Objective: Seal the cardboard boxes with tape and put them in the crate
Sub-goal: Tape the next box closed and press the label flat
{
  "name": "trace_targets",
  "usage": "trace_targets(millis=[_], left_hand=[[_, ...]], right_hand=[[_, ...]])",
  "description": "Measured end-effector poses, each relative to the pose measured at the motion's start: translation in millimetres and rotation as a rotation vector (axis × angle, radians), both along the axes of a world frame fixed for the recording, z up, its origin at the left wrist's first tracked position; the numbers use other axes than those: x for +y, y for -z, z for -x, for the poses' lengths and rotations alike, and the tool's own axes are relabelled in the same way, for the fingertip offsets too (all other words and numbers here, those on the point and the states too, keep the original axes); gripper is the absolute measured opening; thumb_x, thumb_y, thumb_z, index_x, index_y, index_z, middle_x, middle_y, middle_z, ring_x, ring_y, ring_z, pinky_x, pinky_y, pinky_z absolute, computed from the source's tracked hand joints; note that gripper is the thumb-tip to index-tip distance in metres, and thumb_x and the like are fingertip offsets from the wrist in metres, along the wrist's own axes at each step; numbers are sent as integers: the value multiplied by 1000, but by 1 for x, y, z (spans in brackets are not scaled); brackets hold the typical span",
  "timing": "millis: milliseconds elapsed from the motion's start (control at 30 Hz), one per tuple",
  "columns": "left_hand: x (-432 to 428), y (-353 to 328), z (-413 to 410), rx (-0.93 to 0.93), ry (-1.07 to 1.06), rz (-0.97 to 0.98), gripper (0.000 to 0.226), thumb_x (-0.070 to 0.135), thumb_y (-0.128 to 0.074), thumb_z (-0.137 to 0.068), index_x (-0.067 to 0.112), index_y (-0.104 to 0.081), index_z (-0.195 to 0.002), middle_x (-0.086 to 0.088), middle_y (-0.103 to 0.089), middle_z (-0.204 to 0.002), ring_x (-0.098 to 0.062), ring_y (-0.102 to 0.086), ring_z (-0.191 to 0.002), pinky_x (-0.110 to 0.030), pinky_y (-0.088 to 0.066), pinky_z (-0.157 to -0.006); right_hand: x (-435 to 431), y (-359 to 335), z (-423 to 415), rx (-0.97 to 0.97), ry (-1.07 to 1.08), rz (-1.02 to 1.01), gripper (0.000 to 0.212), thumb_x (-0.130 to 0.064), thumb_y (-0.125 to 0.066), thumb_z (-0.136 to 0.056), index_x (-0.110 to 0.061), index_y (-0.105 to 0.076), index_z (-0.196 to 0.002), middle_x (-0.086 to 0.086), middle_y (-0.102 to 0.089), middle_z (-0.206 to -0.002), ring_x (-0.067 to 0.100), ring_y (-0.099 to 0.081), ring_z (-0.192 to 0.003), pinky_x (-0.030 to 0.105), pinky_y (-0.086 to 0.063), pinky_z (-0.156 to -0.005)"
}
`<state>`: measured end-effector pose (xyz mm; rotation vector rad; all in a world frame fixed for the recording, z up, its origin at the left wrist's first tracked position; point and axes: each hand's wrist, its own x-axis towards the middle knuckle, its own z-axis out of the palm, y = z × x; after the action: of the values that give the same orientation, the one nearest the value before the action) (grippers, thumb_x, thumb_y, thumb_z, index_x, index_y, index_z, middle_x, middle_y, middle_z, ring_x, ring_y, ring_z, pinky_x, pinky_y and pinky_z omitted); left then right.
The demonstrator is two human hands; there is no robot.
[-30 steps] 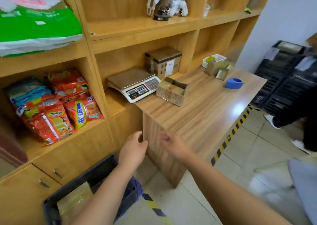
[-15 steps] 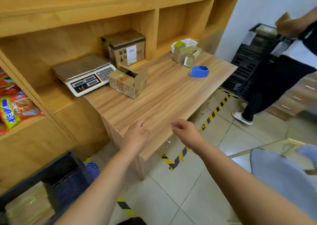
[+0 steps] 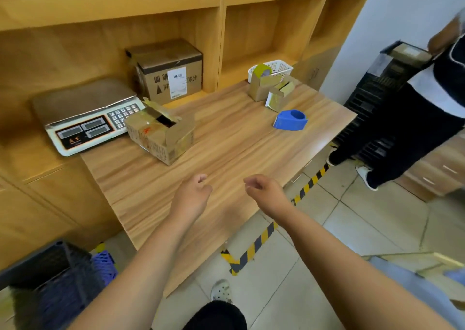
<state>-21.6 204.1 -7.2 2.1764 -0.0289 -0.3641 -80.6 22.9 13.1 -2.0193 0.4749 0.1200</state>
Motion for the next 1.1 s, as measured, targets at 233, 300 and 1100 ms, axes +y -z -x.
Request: trace_targets(millis=[233,300,1100], left_hand=[[-60,-6,-89,-26,-45,-50,40,32,-48,-93,24,-48,-132,-1,-54,-128,-15,-55,-96,-29,-41,-76],[-69,-10,-108,-57,-57,-119,40,32,-46,-94,25,-47,-133,0,-53,-128,-15,-55,-99,-30,-41,-77],[-68,-6,-198,-65,-456,-833,37,11,-47,-88,21,-59,-121,-7,-64,-116,-28,-53,-110,-33,-40,-86]], right_hand=[[-55,-6,-104,41,-60,-1,24,-16,-54,-93,-18,-62,-115,-8,-60,-103,6,-56,-94,14,-41,-70],[-64,-7,-127,38,-73,1,25,-14,-54,-93,-15,-62,-117,-7,-59,-102,8,-55,-96,17,-40,-75],[-166,24,-310,23,-576,-53,19,2,-52,-89,-7,-66,-98,2,-62,-86,8,-54,-71,10,-38,-60]])
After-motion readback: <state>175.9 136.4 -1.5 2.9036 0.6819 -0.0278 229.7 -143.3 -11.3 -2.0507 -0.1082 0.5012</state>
